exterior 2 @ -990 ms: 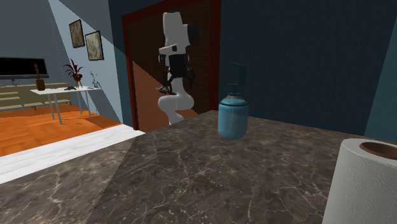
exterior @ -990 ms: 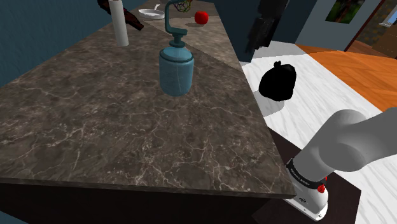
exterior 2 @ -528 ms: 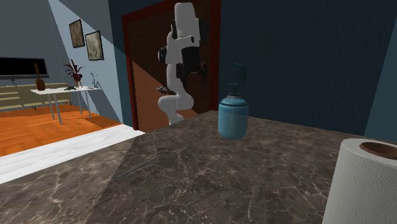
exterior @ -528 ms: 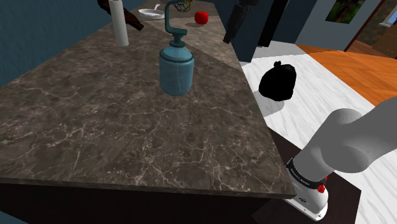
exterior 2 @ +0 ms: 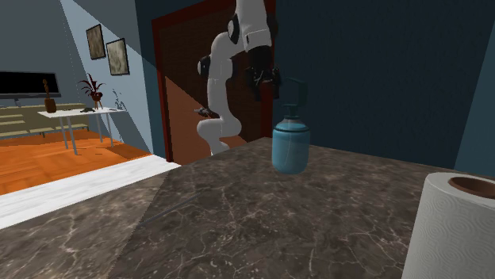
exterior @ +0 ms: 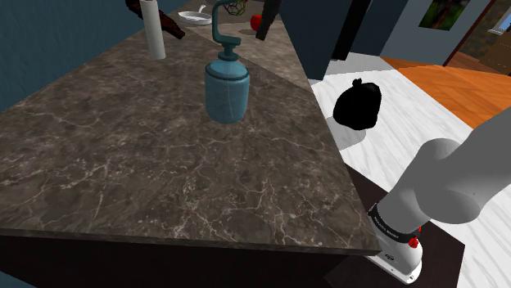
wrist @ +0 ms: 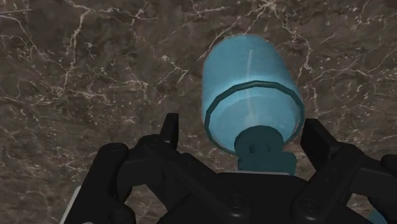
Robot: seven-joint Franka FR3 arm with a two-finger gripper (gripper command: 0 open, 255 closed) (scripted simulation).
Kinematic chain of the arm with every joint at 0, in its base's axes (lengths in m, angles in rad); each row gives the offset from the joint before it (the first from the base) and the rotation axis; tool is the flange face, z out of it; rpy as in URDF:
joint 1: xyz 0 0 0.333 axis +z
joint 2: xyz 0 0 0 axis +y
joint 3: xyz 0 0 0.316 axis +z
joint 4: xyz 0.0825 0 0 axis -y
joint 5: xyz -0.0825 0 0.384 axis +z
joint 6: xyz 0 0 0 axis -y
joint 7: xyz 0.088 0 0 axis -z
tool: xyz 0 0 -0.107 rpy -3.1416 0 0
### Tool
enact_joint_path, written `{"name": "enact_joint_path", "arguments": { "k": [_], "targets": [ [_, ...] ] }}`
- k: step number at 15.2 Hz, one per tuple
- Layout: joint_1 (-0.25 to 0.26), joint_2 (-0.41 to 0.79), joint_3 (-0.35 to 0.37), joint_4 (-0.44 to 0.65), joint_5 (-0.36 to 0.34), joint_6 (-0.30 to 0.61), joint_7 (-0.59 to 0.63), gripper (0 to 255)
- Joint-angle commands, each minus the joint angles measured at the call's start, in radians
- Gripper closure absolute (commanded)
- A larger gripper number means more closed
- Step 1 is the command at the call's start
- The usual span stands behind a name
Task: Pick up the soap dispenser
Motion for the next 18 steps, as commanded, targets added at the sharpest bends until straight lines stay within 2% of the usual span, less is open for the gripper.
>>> {"name": "enact_joint_path", "arguments": {
  "k": [1,4,11,13,14,18],
  "targets": [
    [0.021,0.043,0.02,0.067,0.004,0.0,-0.024,0],
    [0.043,0.092,0.039,0.14,0.006,0.002,-0.058,0],
    [0.044,0.058,0.04,-0.002,0.013,0.109,-0.073,0],
    [0.044,0.058,0.04,-0.002,0.013,0.109,-0.073,0],
    [0.044,0.057,0.04,-0.001,0.013,0.108,-0.073,255],
    [0.044,0.058,0.039,-0.001,0.013,0.108,-0.073,255]
  ]
}}
